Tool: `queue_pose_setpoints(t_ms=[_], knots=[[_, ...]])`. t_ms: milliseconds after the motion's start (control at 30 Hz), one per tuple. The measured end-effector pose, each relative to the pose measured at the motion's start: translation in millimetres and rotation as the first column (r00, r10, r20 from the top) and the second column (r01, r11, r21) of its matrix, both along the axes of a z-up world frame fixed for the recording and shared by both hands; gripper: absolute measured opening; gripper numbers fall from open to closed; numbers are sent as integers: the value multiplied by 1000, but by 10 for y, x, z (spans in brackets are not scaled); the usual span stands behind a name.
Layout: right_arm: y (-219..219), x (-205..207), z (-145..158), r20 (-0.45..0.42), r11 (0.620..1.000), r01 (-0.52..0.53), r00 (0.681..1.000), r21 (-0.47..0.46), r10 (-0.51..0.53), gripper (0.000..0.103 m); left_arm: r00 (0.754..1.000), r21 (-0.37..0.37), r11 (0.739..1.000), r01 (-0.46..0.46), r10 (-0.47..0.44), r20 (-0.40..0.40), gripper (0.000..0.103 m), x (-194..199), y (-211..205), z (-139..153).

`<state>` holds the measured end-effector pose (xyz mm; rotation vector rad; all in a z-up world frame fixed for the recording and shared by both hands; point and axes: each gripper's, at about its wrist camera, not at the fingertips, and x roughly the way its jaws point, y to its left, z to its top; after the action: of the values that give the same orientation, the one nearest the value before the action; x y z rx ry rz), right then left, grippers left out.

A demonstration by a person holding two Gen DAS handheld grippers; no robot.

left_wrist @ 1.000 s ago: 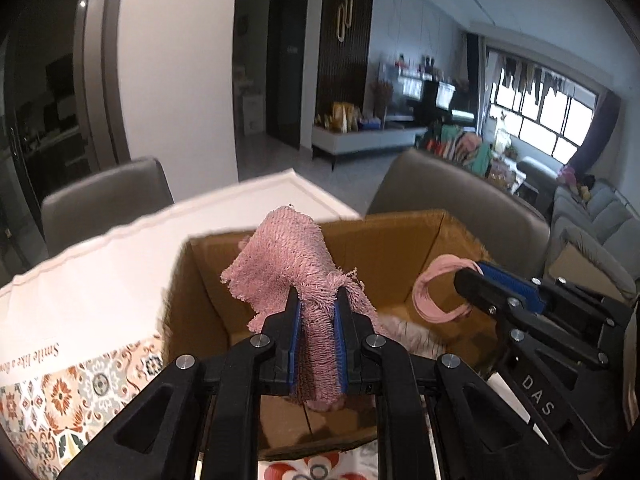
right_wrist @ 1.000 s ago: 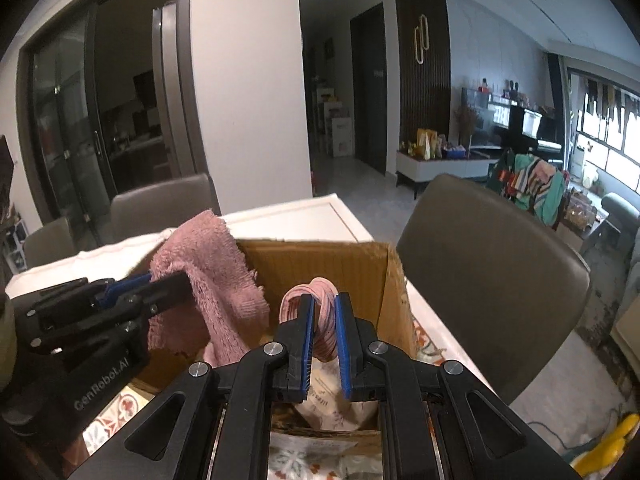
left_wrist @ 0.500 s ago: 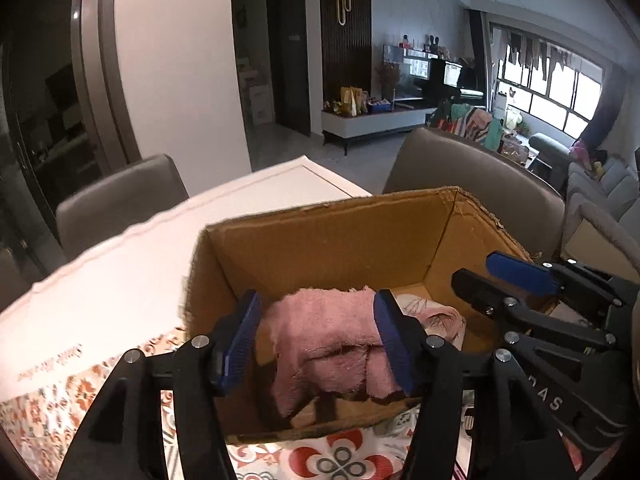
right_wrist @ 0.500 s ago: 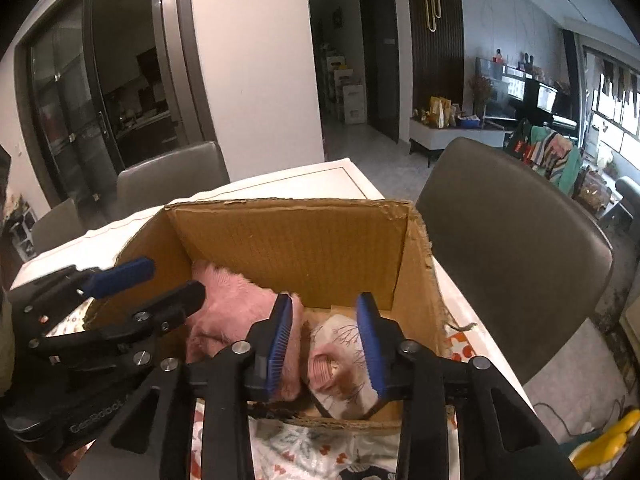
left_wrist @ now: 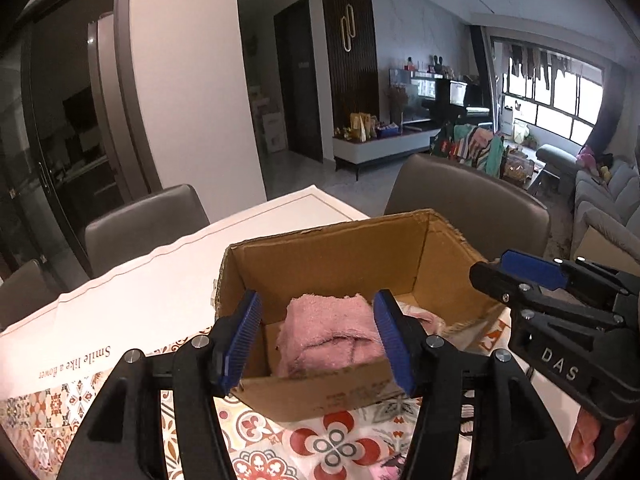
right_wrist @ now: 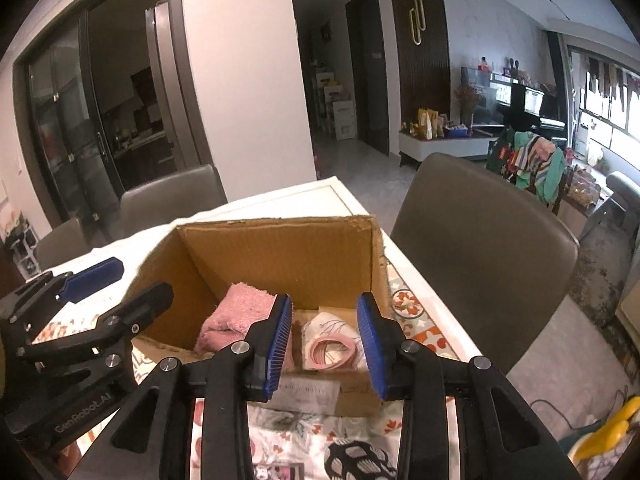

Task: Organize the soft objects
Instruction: 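Withdraw both tools from the box toward the dotted mitt and pink packet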

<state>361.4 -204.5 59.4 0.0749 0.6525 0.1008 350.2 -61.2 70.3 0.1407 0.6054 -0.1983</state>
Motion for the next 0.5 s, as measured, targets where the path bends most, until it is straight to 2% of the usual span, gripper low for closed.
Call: queue_pose_setpoints(t_ms=[267,467,500], knots=[[-102,-353,182,46,1000,18,999,5,-18,36,1000,-11,1000,-10,11,27,58,-331,-41,131],[-155,-575,240,67,1000,17,998,7,-17,36,1000,-28,999,-15,15,6,59,-525,-73,111],[-165,-603,239,68,1000,19,997,6,-19,39,1000,-27,1000,-17,17,4,59,-559,-77,98]])
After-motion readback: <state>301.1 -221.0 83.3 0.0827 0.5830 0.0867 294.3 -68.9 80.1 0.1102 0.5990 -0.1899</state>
